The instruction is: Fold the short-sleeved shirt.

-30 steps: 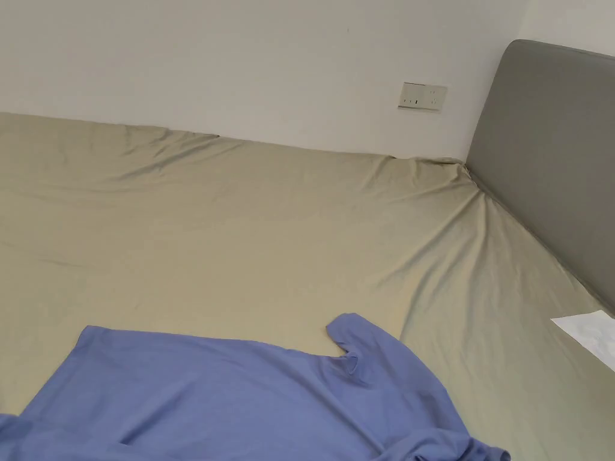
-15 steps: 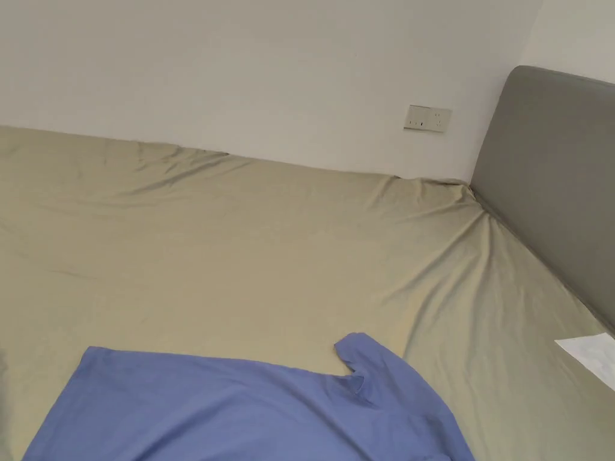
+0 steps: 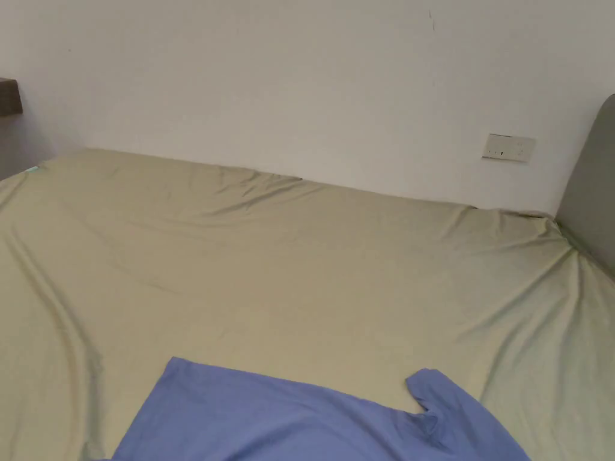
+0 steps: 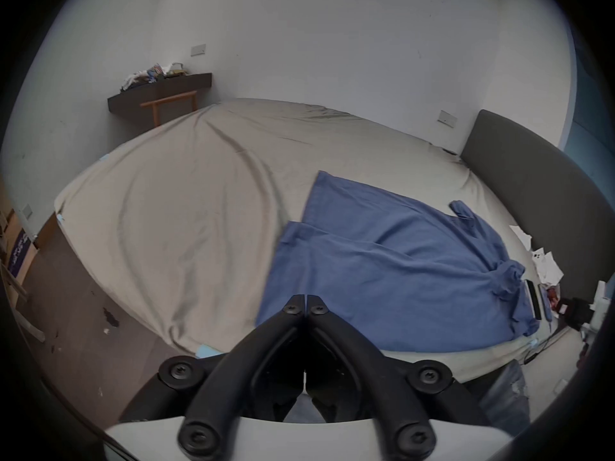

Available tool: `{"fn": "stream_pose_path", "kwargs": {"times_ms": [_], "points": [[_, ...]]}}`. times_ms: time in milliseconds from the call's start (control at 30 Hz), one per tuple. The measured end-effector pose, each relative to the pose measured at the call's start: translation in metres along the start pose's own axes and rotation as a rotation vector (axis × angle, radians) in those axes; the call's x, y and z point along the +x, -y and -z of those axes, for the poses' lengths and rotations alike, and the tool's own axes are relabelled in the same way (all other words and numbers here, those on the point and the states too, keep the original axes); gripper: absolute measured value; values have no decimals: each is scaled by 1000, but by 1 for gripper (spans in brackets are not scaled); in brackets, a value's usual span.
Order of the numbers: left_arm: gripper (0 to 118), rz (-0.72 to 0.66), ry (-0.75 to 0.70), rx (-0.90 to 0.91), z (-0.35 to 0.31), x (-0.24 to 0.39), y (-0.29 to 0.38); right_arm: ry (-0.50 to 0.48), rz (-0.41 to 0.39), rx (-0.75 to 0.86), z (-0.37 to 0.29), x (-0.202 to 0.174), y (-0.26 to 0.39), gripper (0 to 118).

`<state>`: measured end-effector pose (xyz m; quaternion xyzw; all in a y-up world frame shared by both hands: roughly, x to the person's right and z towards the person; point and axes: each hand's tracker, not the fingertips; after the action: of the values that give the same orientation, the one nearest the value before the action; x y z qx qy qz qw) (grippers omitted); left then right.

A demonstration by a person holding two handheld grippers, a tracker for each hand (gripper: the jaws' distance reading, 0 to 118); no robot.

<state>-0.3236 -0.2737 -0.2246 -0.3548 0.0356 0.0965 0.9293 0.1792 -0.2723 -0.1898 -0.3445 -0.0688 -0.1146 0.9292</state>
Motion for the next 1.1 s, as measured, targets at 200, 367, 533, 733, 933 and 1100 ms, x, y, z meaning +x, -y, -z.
{"fn": "stream_pose_path", "kwargs": {"times_ms": [200,367,533,733,933,1100], "points": [[0,34,32,14,45,11,-45,-25,-18,-73,26,-18,-8,2],[0,114,35,32,100,20,-99,-38,-45,-119,50,-29,-28,2],[41,61,74,45,176,17,-153,-102,-57,-127,72,-41,-49,2],[100,135,64,-27,257,19,-188,-114,-8,-186,93,-40,-55,2],[100,227,8,-122,317,19,-196,-83,-15,-222,105,-40,-59,2],[82,197,57,-203,329,24,-194,-91,-7,-229,109,-40,-62,2]]}}
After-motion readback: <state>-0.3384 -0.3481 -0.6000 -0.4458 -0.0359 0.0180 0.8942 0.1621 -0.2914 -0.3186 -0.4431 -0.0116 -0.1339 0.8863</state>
